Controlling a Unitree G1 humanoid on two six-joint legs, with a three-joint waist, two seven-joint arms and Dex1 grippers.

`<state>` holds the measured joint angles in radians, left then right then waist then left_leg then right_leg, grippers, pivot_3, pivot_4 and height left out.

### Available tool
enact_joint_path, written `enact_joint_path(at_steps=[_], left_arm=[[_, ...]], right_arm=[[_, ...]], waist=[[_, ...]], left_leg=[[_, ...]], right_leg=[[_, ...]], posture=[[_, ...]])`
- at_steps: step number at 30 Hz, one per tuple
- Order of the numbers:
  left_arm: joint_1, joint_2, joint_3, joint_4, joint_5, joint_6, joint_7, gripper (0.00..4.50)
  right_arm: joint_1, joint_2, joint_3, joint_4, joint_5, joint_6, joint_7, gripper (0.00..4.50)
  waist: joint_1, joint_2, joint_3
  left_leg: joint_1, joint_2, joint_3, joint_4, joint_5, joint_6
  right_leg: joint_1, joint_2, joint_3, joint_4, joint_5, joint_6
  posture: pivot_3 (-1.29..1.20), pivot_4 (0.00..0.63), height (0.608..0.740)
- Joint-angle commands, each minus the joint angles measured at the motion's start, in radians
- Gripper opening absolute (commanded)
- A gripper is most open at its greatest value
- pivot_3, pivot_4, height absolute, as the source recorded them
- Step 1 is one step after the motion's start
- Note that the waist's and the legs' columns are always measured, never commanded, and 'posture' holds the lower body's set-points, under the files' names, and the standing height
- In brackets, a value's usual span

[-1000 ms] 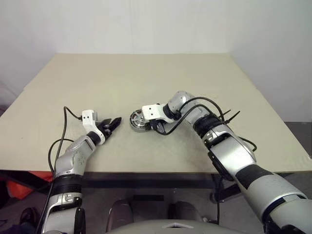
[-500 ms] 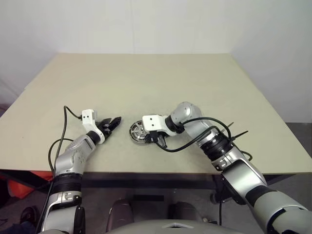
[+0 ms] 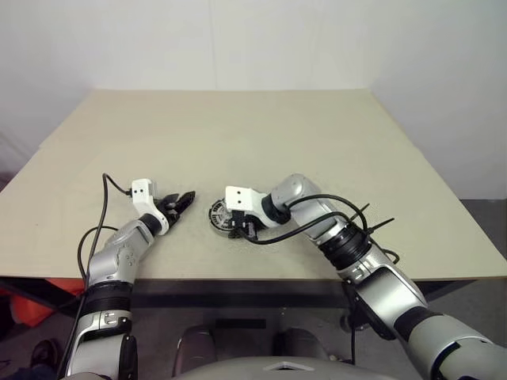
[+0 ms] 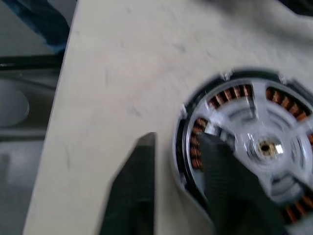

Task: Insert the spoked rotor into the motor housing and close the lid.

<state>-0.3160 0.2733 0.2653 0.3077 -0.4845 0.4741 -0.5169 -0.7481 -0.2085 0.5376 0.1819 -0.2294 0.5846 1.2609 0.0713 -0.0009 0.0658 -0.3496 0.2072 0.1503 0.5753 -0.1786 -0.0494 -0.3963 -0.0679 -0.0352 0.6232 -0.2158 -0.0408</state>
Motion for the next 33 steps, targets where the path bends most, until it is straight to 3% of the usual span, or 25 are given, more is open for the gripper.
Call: enact_joint_path(at_steps=[1,7,14,17,24,26,33], left_arm=[[-0.012,0.014,0.009,0.011,0.007,-0.012,0.004,3.38],[-0.015,0.017,0.008,0.017,0.007,-0.011,0.000,3.38],[-0.024,0.019,-0.008,0.015,0.001,0.002,-0.026,3.38],[-0.037,0.030,-0.016,0.033,0.007,0.008,-0.045,3.38],[-0.102,0.037,-0.048,0.100,0.025,0.006,-0.079,3.38],[-0.112,0.035,-0.056,0.110,0.029,0.007,-0.089,3.38],[-0.125,0.032,-0.075,0.116,0.036,0.012,-0.109,3.38]], right_arm=[[-0.041,-0.005,-0.074,-0.102,0.073,0.066,-0.023,1.94],[-0.070,-0.015,-0.215,-0.188,0.192,0.198,-0.096,1.94],[-0.026,0.018,-0.625,-0.134,0.379,0.530,-0.363,1.94],[0.066,-0.006,-0.714,-0.228,0.438,0.667,-0.419,1.94],[0.270,-0.034,-0.839,-0.450,0.535,0.906,-0.526,1.94],[0.298,-0.024,-0.865,-0.484,0.558,0.947,-0.550,1.94],[0.343,0.071,-0.969,-0.424,0.584,1.020,-0.646,1.94]], waist=[[0.001,0.000,0.000],[0.002,0.000,0.000],[0.008,-0.001,0.000],[0.024,-0.001,-0.001],[0.035,-0.001,-0.001],[0.037,0.000,-0.001],[0.037,0.000,-0.001]], left_leg=[[0.000,0.000,0.000,0.000,0.000,0.000],[0.000,0.000,0.000,0.000,0.000,0.001],[0.000,-0.001,0.000,0.000,0.000,0.000],[0.000,-0.001,0.000,-0.002,0.000,0.000],[0.000,-0.002,0.001,-0.007,0.003,-0.005],[0.002,-0.001,0.000,-0.007,0.003,-0.005],[0.003,-0.002,0.000,-0.008,0.005,-0.008]], right_leg=[[0.000,0.000,0.000,0.000,0.001,-0.002],[0.000,0.000,0.000,-0.001,0.002,-0.003],[0.000,0.000,0.001,-0.001,0.001,-0.001],[0.002,0.000,0.001,-0.004,0.003,-0.004],[0.000,0.000,0.001,-0.005,0.002,-0.003],[0.002,0.000,0.001,-0.005,-0.001,0.003],[0.002,-0.001,0.002,-0.005,-0.001,0.004]], posture=[[0.00,0.000,0.740],[0.00,0.000,0.740],[0.00,0.000,0.740],[0.00,0.000,0.740],[0.00,0.000,0.740],[0.00,0.000,0.740],[0.00,0.000,0.740]])
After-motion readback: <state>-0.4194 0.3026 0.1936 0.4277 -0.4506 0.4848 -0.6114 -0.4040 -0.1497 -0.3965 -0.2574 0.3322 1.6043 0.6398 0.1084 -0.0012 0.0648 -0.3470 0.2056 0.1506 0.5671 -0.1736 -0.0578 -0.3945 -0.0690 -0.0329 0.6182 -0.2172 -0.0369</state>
